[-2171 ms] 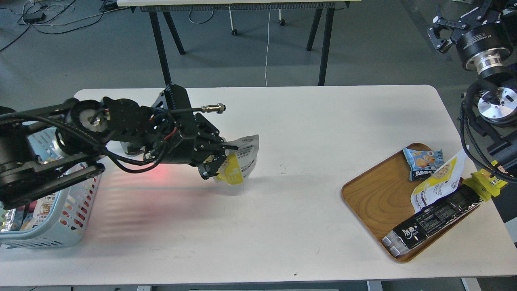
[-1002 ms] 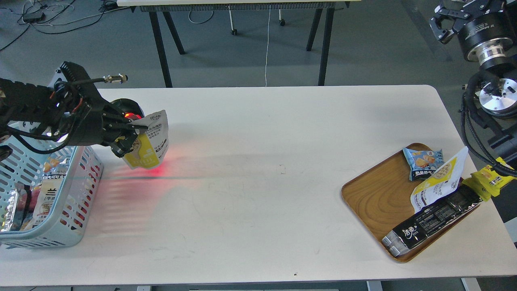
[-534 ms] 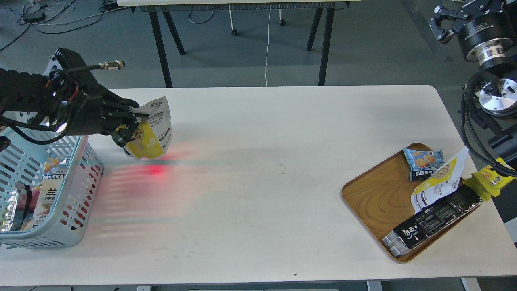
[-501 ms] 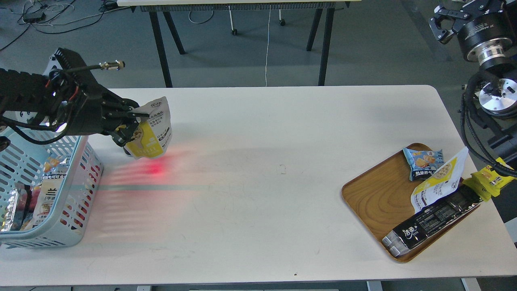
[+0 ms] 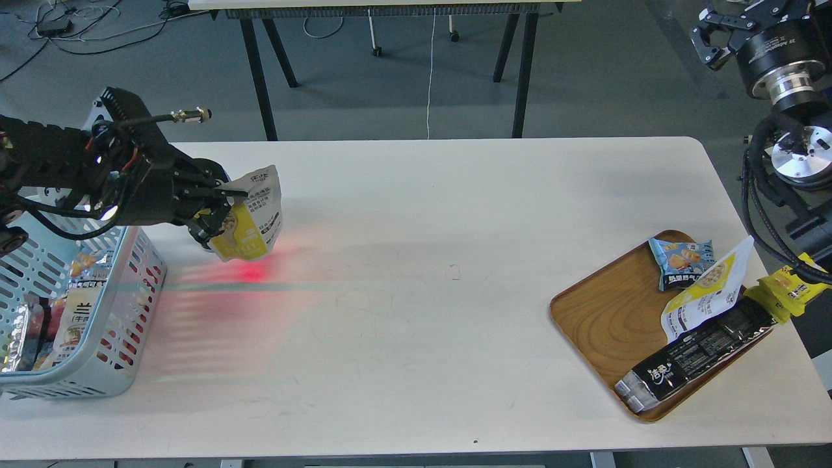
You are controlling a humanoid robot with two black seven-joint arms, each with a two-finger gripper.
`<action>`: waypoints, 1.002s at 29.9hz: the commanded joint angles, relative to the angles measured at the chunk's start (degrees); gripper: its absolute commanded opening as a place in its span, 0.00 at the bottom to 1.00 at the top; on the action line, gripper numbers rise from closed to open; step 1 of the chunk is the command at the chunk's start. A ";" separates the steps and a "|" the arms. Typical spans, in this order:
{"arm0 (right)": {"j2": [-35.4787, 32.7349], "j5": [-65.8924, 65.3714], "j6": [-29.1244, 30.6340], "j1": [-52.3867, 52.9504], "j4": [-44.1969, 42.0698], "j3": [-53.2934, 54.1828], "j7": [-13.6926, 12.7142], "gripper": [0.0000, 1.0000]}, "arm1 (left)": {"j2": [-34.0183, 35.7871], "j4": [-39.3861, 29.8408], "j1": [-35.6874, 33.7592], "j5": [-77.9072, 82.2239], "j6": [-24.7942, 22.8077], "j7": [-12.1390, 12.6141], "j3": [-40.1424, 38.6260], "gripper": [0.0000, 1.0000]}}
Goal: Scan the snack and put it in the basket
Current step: 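Hold the pouch in front of the scanner's red light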
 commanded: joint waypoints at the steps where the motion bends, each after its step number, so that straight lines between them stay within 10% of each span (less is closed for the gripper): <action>1: -0.01 0.00 -0.01 -0.01 -0.01 0.00 0.00 0.99 | -0.01 -0.44 0.11 0.00 0.00 0.00 0.01 0.00; 30: -0.80 0.00 -0.01 1.14 -0.18 0.09 0.00 0.99 | -0.98 -0.97 0.11 0.00 0.00 0.27 0.19 0.00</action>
